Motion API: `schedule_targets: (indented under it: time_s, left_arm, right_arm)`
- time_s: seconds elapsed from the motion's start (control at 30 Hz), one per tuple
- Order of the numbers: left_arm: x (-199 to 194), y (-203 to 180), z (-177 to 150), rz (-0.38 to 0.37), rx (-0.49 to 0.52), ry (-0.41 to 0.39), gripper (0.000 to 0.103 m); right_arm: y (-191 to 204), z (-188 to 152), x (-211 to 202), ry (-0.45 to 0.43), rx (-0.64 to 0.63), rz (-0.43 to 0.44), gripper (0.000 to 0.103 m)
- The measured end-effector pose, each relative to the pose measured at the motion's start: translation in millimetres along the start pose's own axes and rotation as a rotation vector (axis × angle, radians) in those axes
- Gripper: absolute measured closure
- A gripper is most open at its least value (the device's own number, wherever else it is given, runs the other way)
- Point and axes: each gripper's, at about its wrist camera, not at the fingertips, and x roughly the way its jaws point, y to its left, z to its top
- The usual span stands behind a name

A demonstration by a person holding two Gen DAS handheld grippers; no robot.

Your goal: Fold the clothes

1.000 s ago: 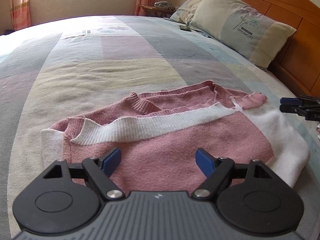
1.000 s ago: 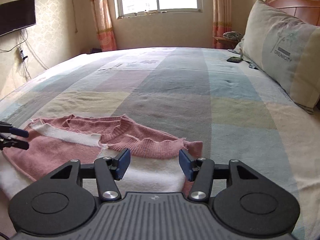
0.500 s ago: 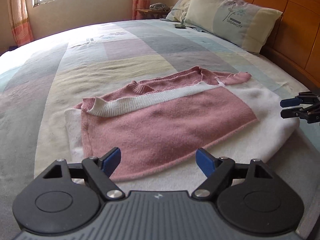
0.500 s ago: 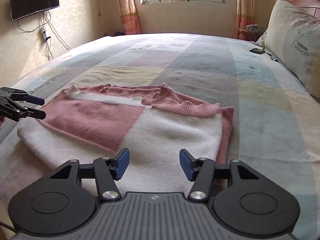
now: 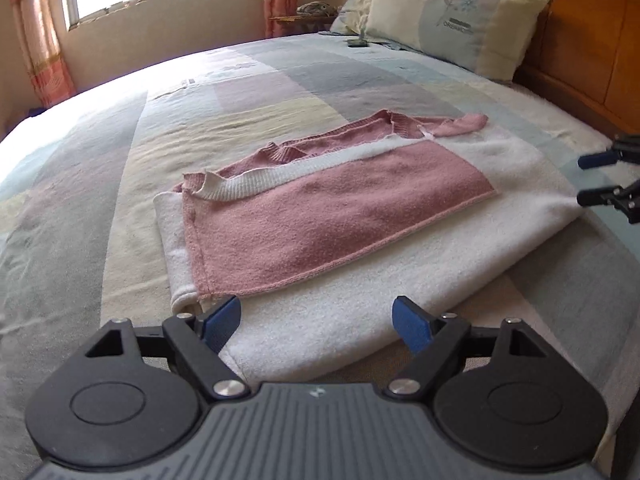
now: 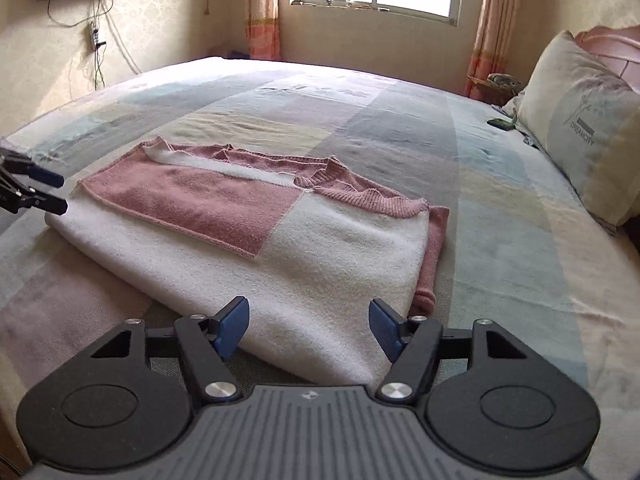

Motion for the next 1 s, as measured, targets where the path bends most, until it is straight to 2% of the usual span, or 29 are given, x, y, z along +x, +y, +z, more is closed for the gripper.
schedule_targets:
  time_s: [0.03, 0.13, 0.17, 0.23, 0.3, 0.43, 0.53, 0.7, 0.83, 0.93, 1.0]
  left_arm:
    - [-0.3, -12.6, 3.1, 0.023, 0.089, 0.005, 0.019]
    - [9.9, -49.1, -1.0, 0.167, 0.378, 0.04, 0.019]
    - [13.6, -56.6, -4.2, 0.197, 0.451, 0.049, 0.019]
    - [21.5, -65.7, -11.3, 0.237, 0.558, 0.061, 0.019]
    - [29.4, -70.1, -16.0, 0.264, 0.621, 0.064, 0.019]
    - [43.2, -79.8, -1.1, 0.281, 0.669, 0.024, 0.017]
    - [57.1, -92.8, 14.2, 0.285, 0.704, -0.009, 0.017]
    - [65.2, -93.1, 19.4, 0.291, 0.706, -0.033, 0.016]
    - [66.0, -80.5, 9.1, 0.33, 0.723, -0.027, 0.015]
    - [70.6, -65.3, -2.8, 0.398, 0.746, 0.0, 0.015]
    - [73.2, -57.4, -4.2, 0.423, 0.725, 0.011, 0.015]
  right_arm:
    - [10.7, 1.6, 2.5, 0.012, -0.071, -0.025, 0.026]
    - [43.6, -1.4, 16.7, 0.06, -0.306, -0.111, 0.015]
    - [51.1, -4.5, 21.6, 0.072, -0.373, -0.136, 0.015]
    - [61.0, -11.7, 31.6, 0.099, -0.484, -0.179, 0.015]
    - [68.3, -20.5, 43.0, 0.129, -0.584, -0.219, 0.015]
    - [78.6, -21.7, 57.9, 0.107, -0.674, -0.252, 0.009]
    - [91.0, -10.4, 69.3, 0.067, -0.707, -0.242, 0.008]
    - [106.5, 2.5, 87.5, 0.018, -0.759, -0.246, 0.007]
    - [91.0, 0.1, 85.3, 0.012, -0.724, -0.255, 0.004]
    - [72.5, -10.5, 79.6, 0.044, -0.723, -0.306, 0.004]
    - [60.6, -16.5, 76.8, 0.064, -0.71, -0.336, 0.004]
